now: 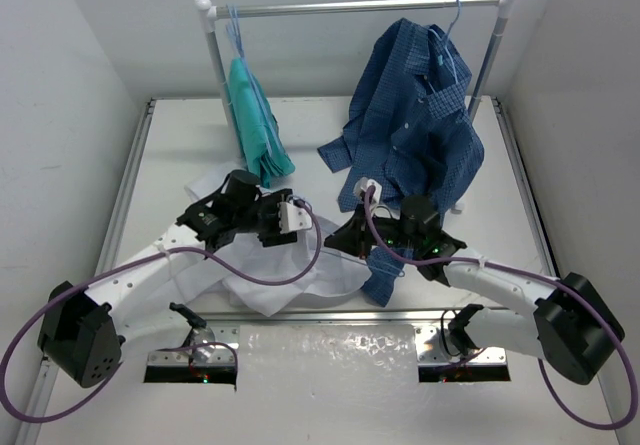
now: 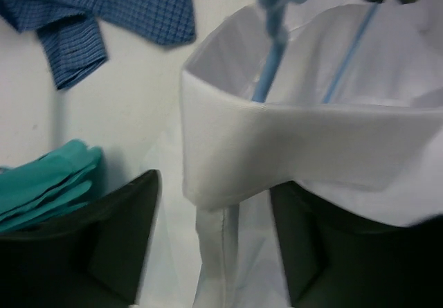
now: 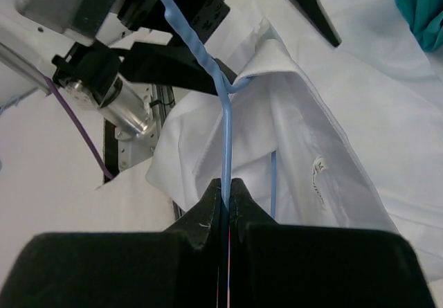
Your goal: Place the shirt on the hanger
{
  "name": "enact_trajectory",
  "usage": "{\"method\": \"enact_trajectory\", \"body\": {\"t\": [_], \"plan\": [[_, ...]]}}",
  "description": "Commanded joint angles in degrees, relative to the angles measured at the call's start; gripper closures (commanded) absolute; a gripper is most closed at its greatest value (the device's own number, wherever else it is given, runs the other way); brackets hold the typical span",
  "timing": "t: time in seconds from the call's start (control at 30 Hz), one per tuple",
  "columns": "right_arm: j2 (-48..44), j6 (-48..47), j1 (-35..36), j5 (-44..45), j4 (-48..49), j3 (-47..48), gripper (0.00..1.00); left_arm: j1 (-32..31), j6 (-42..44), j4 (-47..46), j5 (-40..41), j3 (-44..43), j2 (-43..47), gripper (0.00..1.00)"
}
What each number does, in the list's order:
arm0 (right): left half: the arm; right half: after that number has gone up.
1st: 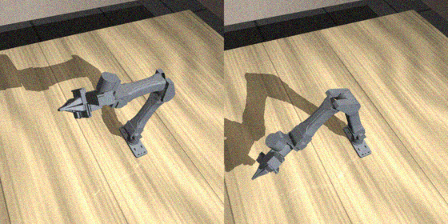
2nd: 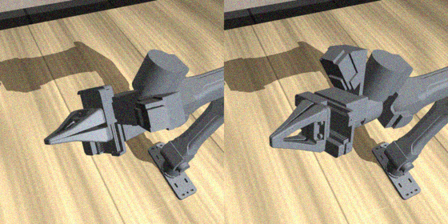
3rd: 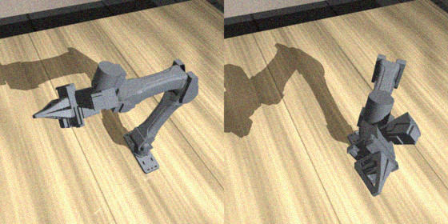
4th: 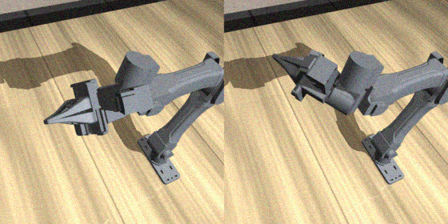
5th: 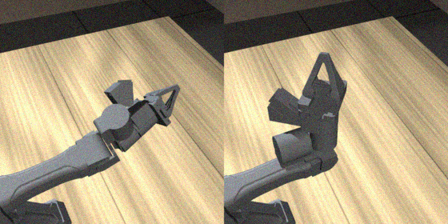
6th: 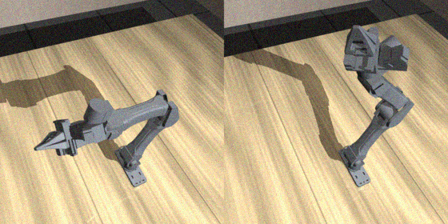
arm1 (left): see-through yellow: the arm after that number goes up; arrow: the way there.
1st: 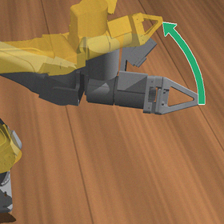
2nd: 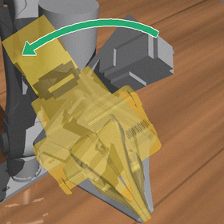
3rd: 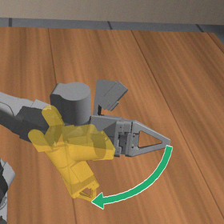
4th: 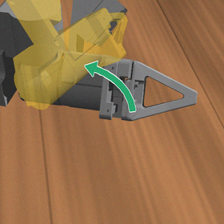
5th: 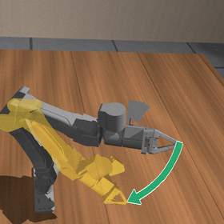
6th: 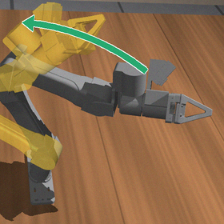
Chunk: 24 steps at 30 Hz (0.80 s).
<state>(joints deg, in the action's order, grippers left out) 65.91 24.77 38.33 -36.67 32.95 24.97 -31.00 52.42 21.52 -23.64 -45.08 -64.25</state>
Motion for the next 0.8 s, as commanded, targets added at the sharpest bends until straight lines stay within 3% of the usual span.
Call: {"method": "enact_trajectory", "body": {"t": [0.0, 0.1, 0.4, 0.47, 0.5, 0.53, 0.57, 0.6, 0.73, 0.77], "plan": [[-0.78, -3.59, 0.08, -2.54, -1.39, 3.41, 1.0, -0.11, -0.47, -4.46, -9.57, 0.78, -0.09, 0.43], [-0.17, -6.14, 0.17, -1.84, -4.63, 5.43, 1.0, -0.37, -3.55, -4.91, -13.18, 0.0, 0.09, 0.74], [4.66, -10.54, 1.4, 0.72, -5.97, 11.85, 1.0, -0.72, -9.0, 0.28, -18.37, -2.3, 3.25, 0.69], [5.28, -10.8, 1.4, 0.63, -6.05, 12.73, 1.0, -0.72, -9.27, 0.54, -16.45, -1.77, 3.6, 0.85], [5.37, -10.89, 1.49, 1.5, -6.32, 12.99, 1.0, -0.72, -9.36, 0.8, -14.53, -1.59, 4.13, 1.0], [5.11, -10.89, 1.4, 2.73, -7.71, 13.43, 1.0, -0.72, -9.71, 1.33, -13.64, -1.42, 4.48, 1.0], [4.85, -10.71, 1.4, 3.78, -8.59, 13.7, 0.94, -0.72, -9.62, 2.03, -12.67, -1.5, 5.0, 1.0], [3.8, -11.41, 1.49, 7.27, -12.0, 14.48, 0.68, -0.72, -10.32, 2.99, -9.96, -1.59, 5.27, 1.0], [-0.77, -11.68, 0.53, 21.4, -24.03, 17.47, 0.33, -0.64, -16.02, 2.83, 1.27, -0.8, 6.94, 1.0], [-2.0, -10.81, 0.09, 24.16, -25.81, 17.74, 0.29, -0.64, -17.08, 2.91, 3.14, -0.54, 7.64, 1.0]]}}
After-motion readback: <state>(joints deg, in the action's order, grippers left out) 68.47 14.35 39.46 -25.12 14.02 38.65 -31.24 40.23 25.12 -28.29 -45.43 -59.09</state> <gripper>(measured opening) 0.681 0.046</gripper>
